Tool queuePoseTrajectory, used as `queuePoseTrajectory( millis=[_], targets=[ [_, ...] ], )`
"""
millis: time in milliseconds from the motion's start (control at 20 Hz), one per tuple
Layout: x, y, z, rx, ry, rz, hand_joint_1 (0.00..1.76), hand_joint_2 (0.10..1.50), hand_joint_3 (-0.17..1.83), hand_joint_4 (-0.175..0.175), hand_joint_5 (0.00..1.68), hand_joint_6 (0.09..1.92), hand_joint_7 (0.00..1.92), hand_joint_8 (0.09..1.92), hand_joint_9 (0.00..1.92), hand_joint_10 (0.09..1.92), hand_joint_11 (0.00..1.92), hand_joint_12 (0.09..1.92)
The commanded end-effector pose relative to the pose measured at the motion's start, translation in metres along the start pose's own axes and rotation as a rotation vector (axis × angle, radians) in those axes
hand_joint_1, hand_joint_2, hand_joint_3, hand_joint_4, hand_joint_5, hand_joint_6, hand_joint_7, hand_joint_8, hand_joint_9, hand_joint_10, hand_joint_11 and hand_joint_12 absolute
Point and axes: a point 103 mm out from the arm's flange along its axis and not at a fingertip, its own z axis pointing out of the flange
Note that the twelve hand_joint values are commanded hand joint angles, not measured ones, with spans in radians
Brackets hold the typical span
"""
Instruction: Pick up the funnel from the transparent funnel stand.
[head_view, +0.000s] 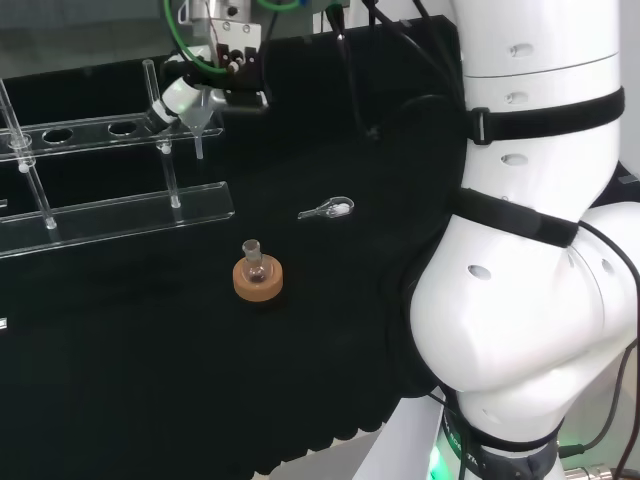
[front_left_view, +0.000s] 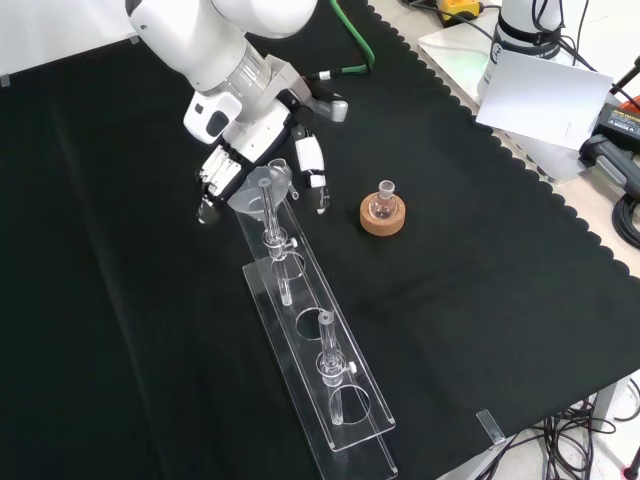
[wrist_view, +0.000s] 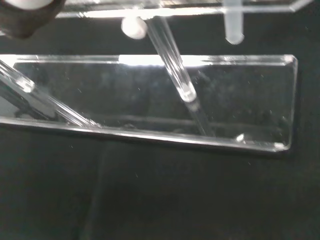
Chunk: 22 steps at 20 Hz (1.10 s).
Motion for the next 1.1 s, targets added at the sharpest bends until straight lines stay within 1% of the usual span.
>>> queuePoseTrajectory(
  millis=[50, 100, 150, 250, 350, 450, 500, 550, 650, 700, 750, 850, 900, 950, 1000, 1100],
  targets=[
    [0.027, 0.009, 0.002, -0.012, -0.008, 0.002, 0.65, 0.69, 0.01, -0.048, 0.00, 0.09, 0.10, 0.58, 0.04, 0.78, 0.00, 1.12],
    [0.021, 0.007, 0.002, -0.011, -0.005, 0.001, 0.65, 0.70, 0.01, -0.048, 0.00, 0.09, 0.10, 0.58, 0.05, 0.78, 0.00, 1.13],
    [0.005, 0.002, 0.001, -0.009, 0.002, 0.001, 0.65, 0.70, 0.01, -0.047, 0.00, 0.09, 0.10, 0.58, 0.05, 0.78, 0.00, 1.13],
    [-0.013, -0.004, 0.000, -0.009, 0.006, 0.001, 0.65, 0.70, 0.02, -0.045, 0.02, 0.09, 0.12, 0.59, 0.06, 0.78, 0.00, 1.15],
    [-0.025, -0.008, -0.002, -0.020, 0.005, 0.003, 0.66, 0.70, 0.02, -0.038, 0.14, 0.09, 0.22, 0.61, 0.13, 0.78, 0.00, 1.20],
    [-0.001, -0.001, -0.005, 0.002, -0.046, 0.008, 0.67, 0.71, 0.03, -0.035, 0.22, 0.09, 0.29, 0.61, 0.19, 0.76, 0.00, 1.23],
    [-0.013, -0.006, -0.007, -0.008, -0.026, 0.010, 0.68, 0.71, 0.03, -0.034, 0.24, 0.09, 0.31, 0.61, 0.20, 0.75, 0.00, 1.24],
    [-0.019, -0.008, -0.007, -0.011, -0.017, 0.012, 0.68, 0.71, 0.03, -0.033, 0.25, 0.09, 0.32, 0.61, 0.21, 0.75, 0.00, 1.25],
    [-0.023, -0.010, -0.006, -0.021, 0.001, 0.022, 0.68, 0.71, 0.03, -0.032, 0.27, 0.09, 0.32, 0.60, 0.22, 0.75, 0.00, 1.25],
    [0.009, 0.003, -0.002, -0.017, -0.011, 0.037, 0.68, 0.71, 0.04, -0.032, 0.27, 0.09, 0.33, 0.60, 0.22, 0.75, 0.00, 1.25],
    [0.017, 0.005, -0.001, -0.013, -0.008, 0.031, 0.68, 0.71, 0.04, -0.032, 0.27, 0.09, 0.33, 0.60, 0.22, 0.75, 0.00, 1.25],
    [0.005, 0.001, -0.001, -0.016, -0.003, 0.027, 0.69, 0.71, 0.04, -0.031, 0.28, 0.09, 0.33, 0.60, 0.23, 0.75, 0.00, 1.25],
    [-0.011, -0.005, -0.003, -0.019, 0.008, 0.021, 0.69, 0.71, 0.04, -0.030, 0.29, 0.09, 0.34, 0.60, 0.23, 0.75, 0.00, 1.26],
    [-0.018, -0.008, -0.004, -0.023, 0.010, 0.018, 0.69, 0.71, 0.04, -0.029, 0.31, 0.09, 0.35, 0.60, 0.24, 0.74, 0.00, 1.27],
    [-0.028, -0.011, -0.006, -0.026, 0.005, 0.017, 0.69, 0.71, 0.05, -0.029, 0.35, 0.09, 0.39, 0.60, 0.27, 0.74, 0.00, 1.30],
    [-0.033, -0.013, -0.008, -0.030, 0.000, 0.018, 0.71, 0.72, 0.07, -0.031, 0.44, 0.09, 0.51, 0.61, 0.40, 0.69, 0.00, 1.37]
  ],
)
